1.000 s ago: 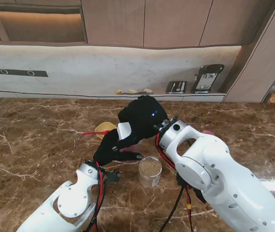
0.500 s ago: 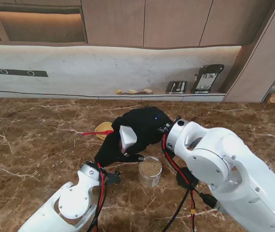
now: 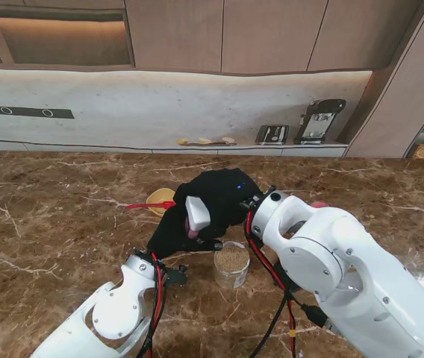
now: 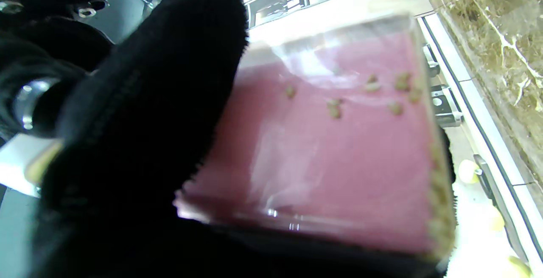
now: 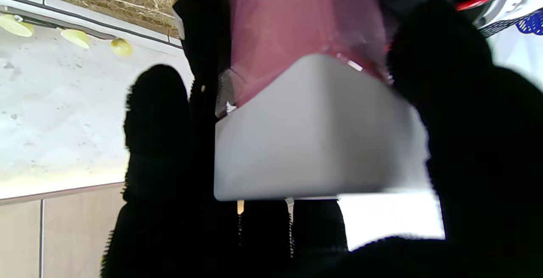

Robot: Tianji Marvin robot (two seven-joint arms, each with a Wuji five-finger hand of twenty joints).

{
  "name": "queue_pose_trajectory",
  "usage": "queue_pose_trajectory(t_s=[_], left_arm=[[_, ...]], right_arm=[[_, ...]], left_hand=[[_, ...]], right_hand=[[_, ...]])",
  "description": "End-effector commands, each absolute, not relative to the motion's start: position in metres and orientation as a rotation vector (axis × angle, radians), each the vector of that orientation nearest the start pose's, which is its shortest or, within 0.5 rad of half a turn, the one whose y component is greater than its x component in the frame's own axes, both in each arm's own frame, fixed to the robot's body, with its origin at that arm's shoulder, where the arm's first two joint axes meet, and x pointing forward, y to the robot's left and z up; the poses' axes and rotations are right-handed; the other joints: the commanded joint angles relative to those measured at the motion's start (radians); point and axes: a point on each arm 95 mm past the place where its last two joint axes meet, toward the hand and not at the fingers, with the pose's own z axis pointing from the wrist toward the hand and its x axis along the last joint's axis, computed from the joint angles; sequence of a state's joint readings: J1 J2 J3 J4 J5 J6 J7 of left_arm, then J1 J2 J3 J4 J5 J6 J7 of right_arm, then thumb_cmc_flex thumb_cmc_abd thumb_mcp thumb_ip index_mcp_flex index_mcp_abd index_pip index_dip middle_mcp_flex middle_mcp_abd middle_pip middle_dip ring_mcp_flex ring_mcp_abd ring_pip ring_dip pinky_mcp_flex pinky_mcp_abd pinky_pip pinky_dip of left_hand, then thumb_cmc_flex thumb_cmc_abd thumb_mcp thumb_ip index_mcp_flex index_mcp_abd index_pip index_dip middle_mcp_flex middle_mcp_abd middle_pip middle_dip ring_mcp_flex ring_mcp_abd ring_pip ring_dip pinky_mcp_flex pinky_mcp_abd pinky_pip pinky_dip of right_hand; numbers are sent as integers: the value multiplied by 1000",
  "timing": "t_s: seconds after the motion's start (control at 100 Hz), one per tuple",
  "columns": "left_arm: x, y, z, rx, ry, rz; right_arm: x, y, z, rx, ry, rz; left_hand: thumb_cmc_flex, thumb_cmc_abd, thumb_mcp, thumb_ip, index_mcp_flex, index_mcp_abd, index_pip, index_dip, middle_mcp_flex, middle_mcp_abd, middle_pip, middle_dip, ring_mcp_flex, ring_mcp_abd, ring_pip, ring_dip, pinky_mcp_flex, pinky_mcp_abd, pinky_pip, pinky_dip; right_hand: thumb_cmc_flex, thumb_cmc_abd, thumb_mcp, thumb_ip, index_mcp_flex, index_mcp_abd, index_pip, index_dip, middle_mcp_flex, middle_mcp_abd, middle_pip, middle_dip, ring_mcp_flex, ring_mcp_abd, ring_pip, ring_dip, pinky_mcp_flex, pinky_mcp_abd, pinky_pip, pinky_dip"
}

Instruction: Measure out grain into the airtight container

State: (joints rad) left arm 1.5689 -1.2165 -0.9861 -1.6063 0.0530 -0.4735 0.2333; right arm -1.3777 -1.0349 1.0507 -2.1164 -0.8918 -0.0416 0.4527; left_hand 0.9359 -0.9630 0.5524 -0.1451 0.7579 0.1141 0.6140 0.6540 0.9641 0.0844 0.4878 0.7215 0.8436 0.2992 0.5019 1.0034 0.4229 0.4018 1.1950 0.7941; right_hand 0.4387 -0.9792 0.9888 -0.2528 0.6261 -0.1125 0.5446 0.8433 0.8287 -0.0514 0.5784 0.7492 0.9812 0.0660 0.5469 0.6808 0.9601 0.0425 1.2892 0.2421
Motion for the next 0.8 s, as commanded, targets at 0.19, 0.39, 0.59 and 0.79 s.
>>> queue_pose_trajectory(t_s=[0.19,0.39,0.59,0.79], left_arm=[[357,-118,-297,-1722,686,-2760],[357,-118,-297,-1722,687,-2758],[357,-117,-298,-1730,703,-2739],[359,-115,-298,-1705,748,-2712]], right_arm=[[356,121,-162,814,1853,1743],[356,127,-165,797,1797,1809],[360,127,-163,771,1738,1851],[365,124,-158,761,1706,1861]], left_hand=[[232,556,343,-11,267,-269,406,14,81,-112,118,29,93,-37,124,43,6,-50,10,-4],[229,556,328,-18,237,-261,382,7,62,-105,97,69,77,-38,109,43,-1,-60,-2,-10],[180,480,251,-49,131,-246,308,-17,47,-83,-103,190,12,-45,39,41,-53,-79,-63,-36],[-19,401,248,-39,-13,-291,267,-189,-89,-75,-154,112,-135,-86,-34,-226,-184,-101,-181,-92]], right_hand=[[207,22,119,-17,117,-39,121,55,131,-30,37,76,156,-80,145,26,76,-30,48,-44],[331,1,146,-27,268,-132,389,-134,362,-27,5,92,306,-55,233,8,129,-53,188,29],[354,-35,213,-28,375,-144,437,-242,443,-10,-27,60,321,-32,296,-2,142,-63,237,66],[360,-23,270,-25,416,-147,440,-260,474,-11,-23,60,324,-29,343,-9,148,-63,261,87]])
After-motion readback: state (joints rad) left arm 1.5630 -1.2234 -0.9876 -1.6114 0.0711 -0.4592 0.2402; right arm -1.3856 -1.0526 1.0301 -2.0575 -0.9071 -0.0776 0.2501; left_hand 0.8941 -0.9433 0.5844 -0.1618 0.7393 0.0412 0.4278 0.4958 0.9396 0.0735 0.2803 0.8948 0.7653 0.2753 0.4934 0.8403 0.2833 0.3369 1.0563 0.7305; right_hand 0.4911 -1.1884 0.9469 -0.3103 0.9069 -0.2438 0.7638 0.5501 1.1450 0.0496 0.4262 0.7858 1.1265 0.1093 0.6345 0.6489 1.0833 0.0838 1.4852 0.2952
